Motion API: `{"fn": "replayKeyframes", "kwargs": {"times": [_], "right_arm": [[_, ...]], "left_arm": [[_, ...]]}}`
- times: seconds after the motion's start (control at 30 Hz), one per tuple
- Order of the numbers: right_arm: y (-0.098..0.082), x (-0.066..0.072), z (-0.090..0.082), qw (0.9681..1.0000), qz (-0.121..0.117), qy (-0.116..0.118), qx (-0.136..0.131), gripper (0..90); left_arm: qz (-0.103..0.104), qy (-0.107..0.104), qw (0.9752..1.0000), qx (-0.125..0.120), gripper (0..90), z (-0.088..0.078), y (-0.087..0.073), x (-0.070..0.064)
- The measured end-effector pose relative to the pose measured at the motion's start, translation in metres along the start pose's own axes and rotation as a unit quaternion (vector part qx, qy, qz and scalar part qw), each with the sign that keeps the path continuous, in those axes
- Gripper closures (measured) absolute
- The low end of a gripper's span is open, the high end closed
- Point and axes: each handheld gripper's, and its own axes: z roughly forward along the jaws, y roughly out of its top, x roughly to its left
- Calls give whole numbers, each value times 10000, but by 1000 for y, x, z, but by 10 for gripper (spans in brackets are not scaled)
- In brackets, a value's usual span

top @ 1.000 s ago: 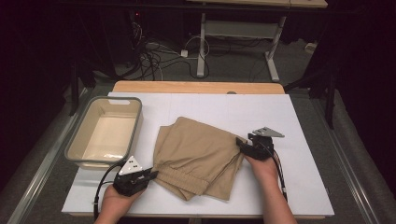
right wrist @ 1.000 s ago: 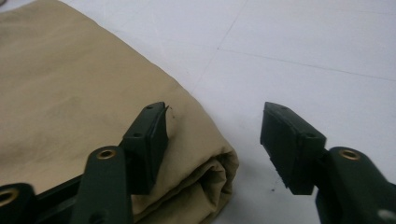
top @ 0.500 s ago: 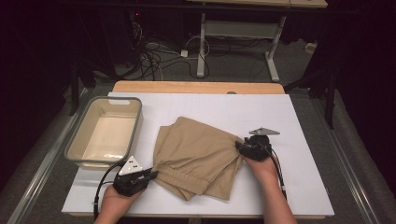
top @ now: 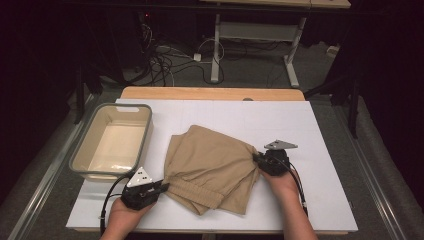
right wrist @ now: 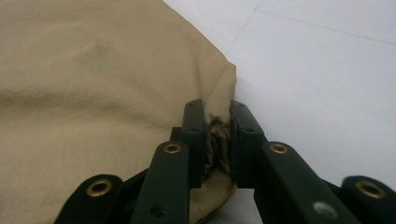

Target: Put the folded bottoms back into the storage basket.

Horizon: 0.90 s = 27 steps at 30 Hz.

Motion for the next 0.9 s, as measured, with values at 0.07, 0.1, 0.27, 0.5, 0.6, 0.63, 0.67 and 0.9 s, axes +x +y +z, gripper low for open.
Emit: {"fn": "replayKeyframes", "kwargs": {"times": [0.07, 0.1, 0.27, 0.5, 0.6, 0.63, 0.67, 0.9], "right_arm": [[0, 1, 0, 10000, -67, 38, -22, 840], [0, 1, 0, 10000, -74, 54, -30, 845], [-1, 1, -2, 9998, -100, 119, -125, 855], [-2, 2, -3, 9997, -161, 78, -147, 853], [-2, 2, -3, 9997, -171, 80, -175, 853], [-2, 3, -3, 9997, -171, 73, -184, 853], [-2, 3, -3, 9996, -190, 58, -206, 853], [-3, 6, -4, 9993, -297, -31, -231, 852]], "left_arm": [[-1, -2, 10000, 0, 761, 0, 0, 0], [-4, -6, 10000, 0, 761, 0, 0, 0], [11, 11, 10000, -1, 762, 0, 0, 0], [162, 199, 9995, 167, 764, -1, 4, -6], [287, 272, 9985, 390, 764, -3, 10, -8], [299, 309, 9977, 523, 764, -3, 14, -10], [332, 368, 9961, 728, 764, -2, 20, -12], [259, 189, 9917, 1246, 764, 0, 35, -7]]}}
